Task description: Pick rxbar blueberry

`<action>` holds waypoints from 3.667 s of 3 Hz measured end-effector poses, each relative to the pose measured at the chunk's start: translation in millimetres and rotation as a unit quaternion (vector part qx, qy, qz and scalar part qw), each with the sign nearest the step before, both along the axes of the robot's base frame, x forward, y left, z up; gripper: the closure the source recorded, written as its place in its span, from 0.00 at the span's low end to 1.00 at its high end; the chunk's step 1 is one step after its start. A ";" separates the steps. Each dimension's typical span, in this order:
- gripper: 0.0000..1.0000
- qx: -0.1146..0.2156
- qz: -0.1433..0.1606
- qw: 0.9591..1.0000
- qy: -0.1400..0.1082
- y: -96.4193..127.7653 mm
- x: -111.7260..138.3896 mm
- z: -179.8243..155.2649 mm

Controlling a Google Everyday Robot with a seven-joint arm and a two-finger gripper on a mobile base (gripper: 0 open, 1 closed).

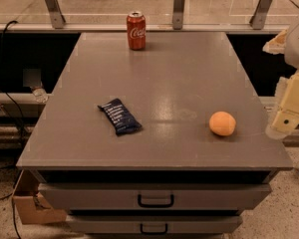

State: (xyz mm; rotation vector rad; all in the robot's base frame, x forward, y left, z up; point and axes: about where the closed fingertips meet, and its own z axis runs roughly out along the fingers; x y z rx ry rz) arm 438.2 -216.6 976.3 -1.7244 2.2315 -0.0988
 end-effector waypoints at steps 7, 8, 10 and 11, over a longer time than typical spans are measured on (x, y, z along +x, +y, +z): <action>0.00 0.093 0.020 0.995 0.021 193.9 92.7 -82.5; 0.00 0.098 0.028 0.995 0.019 211.8 86.5 -93.7; 0.00 0.079 0.033 0.996 0.016 252.4 96.0 -111.0; 0.00 0.074 0.006 0.997 0.018 260.6 105.4 -120.2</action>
Offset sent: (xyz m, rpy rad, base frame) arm 0.0425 0.0500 -0.0249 0.0235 -0.0135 -0.0754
